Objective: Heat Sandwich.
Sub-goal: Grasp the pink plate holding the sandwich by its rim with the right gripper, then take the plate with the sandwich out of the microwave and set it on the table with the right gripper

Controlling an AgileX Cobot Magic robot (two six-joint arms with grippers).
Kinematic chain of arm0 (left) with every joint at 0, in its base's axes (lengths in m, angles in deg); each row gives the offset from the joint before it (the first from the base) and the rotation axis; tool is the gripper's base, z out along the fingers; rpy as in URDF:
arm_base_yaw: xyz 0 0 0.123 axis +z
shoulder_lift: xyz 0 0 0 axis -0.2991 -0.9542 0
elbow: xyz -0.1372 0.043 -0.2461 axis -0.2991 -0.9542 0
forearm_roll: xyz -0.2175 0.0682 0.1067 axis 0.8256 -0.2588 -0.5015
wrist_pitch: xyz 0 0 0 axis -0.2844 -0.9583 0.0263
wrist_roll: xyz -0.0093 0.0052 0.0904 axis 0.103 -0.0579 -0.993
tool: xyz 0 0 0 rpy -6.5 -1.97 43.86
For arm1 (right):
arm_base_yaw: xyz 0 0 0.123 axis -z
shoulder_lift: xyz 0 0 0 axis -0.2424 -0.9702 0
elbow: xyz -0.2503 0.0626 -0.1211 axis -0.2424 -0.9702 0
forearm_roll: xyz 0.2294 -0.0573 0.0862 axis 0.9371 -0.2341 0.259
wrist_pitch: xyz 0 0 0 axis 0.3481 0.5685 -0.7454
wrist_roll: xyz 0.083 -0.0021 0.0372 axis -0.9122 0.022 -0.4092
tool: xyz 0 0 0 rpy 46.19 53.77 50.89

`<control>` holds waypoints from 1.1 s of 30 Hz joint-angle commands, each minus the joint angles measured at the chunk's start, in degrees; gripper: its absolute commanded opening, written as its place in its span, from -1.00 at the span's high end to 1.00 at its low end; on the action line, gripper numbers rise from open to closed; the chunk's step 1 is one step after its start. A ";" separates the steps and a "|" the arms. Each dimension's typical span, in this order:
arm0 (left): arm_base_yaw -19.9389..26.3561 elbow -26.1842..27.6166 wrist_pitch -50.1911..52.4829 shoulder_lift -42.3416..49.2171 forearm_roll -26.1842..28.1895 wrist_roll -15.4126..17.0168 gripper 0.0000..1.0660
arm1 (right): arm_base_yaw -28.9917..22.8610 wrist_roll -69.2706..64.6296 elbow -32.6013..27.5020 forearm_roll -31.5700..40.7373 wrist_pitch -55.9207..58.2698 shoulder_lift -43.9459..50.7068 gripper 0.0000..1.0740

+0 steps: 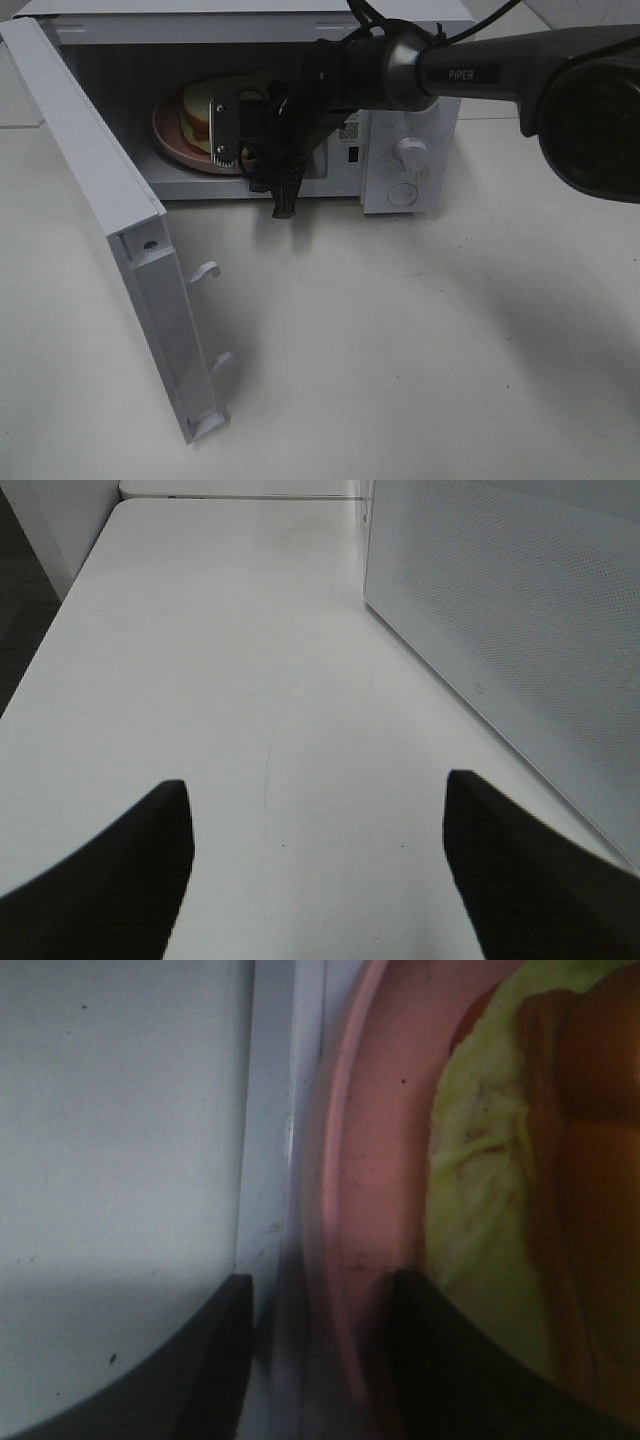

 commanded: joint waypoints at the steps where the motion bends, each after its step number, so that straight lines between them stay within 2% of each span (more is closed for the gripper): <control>1: 0.17 -0.06 0.74 0.40 0.23 0.52 -0.27 | 0.17 -0.06 -0.34 0.46 2.35 -1.32 0.44; 2: 0.17 -0.06 0.74 0.40 0.23 0.52 -0.27 | 0.17 -0.06 -0.34 0.46 2.23 -1.38 0.56; 3: 0.17 -0.06 0.74 0.40 0.23 0.52 -0.27 | 0.17 -0.06 -0.34 0.46 2.23 -1.38 0.56; 6: 0.17 -0.06 0.74 0.40 0.23 0.52 -0.27 | 0.17 -0.06 -0.34 0.40 1.20 -1.38 0.74; 15: 0.17 -0.06 0.74 0.40 0.23 0.52 -0.27 | 0.17 0.11 -0.34 0.23 1.66 -1.20 1.00; 33: 0.17 -0.06 0.74 0.40 0.23 0.52 -0.27 | 0.17 0.40 -0.34 0.23 4.41 -0.34 1.00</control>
